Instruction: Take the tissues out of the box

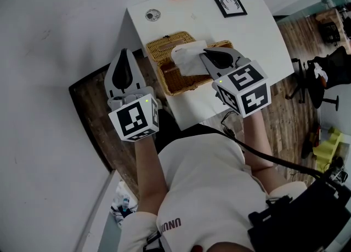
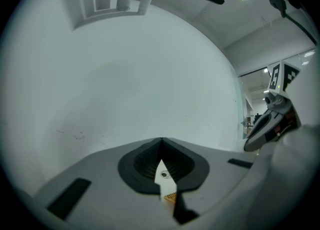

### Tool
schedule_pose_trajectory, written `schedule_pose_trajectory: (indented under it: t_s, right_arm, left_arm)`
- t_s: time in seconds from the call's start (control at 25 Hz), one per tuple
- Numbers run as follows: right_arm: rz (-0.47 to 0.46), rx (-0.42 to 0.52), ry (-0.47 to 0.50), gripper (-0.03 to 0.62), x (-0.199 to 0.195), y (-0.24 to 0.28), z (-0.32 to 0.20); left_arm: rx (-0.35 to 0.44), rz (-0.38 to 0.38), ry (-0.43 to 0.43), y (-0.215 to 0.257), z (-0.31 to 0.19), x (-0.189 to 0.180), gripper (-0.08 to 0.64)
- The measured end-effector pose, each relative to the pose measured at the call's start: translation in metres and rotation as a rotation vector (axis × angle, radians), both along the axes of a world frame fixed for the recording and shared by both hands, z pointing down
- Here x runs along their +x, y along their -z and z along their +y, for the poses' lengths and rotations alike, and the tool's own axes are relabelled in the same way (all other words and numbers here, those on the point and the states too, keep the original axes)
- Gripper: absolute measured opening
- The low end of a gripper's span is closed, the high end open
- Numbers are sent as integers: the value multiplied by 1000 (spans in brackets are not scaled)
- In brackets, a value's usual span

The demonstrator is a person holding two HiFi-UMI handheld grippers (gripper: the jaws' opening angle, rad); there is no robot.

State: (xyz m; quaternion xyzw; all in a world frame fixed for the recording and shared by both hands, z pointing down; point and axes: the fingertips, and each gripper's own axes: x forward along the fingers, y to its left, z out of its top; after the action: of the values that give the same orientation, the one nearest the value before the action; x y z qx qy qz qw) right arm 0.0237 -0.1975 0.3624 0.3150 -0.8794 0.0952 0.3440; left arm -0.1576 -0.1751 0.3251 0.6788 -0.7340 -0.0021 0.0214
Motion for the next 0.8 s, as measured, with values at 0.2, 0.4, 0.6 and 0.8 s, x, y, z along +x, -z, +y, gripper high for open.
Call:
schedule_pose_trajectory:
  t_s: [0.2,0.4,0.6,0.8]
  right_arm:
    - [-5,38,-7,20,-2,11,-2]
    - [-16,66,-12,20,-4,20,-2]
    - [-18,81,1,20,-5,23,-2]
    - [-18,83,10,20,-6,24,-2]
  left_arm:
    - [-3,9,6,-3,0,-1,9]
    - [-2,11,7,-3,1,-3,9]
    - [-4,9,7,-3,1,-2,9]
    - [-5,7,10,-2,1,-2,9]
